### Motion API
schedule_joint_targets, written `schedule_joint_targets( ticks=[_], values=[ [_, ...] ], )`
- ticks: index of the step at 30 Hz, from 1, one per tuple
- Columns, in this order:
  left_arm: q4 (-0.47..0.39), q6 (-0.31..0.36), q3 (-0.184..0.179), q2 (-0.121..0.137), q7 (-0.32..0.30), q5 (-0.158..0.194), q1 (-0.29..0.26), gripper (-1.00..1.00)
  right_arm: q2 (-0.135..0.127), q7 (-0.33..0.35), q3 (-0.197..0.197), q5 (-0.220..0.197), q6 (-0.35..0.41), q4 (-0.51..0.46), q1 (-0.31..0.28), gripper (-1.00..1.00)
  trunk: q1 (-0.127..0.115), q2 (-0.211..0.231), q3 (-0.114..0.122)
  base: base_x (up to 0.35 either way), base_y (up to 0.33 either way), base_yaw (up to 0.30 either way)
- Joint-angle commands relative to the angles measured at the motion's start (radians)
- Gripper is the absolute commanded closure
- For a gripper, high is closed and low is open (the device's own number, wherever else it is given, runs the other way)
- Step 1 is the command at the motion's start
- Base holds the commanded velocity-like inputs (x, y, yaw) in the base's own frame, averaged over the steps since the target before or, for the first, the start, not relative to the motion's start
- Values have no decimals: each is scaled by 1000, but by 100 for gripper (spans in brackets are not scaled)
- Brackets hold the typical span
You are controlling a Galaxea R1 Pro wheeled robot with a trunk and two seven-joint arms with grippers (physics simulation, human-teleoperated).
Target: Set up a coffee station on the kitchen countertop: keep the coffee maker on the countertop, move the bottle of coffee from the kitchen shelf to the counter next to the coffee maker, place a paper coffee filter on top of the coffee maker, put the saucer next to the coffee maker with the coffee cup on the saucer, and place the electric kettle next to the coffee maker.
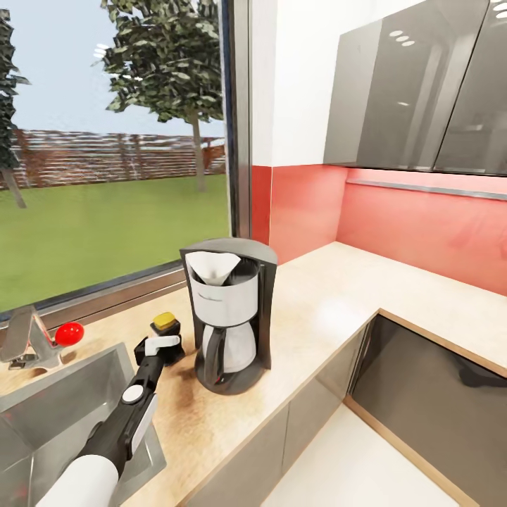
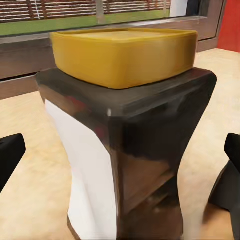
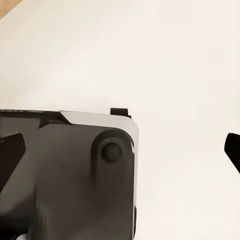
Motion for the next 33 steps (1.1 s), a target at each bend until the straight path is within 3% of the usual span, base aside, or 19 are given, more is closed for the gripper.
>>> schedule_joint_targets(
  ticks=[1, 16, 33],
  values=[
    [1, -3, 0, 0, 5, -6, -1, -100, 0, -1, 8, -9, -2, -1, -1, -100, 1, -2, -2, -3, 0, 0],
    [-1, -3, 0, 0, 5, -7, -1, -100, 0, -2, 8, -9, -2, -1, -1, -100, 1, -2, -2, -7, 0, 0],
    [-1, -3, 0, 0, 5, -7, -1, -100, 0, -2, 8, -9, -2, -1, -1, -100, 1, -2, -2, -317, 0, 0]
  ],
)
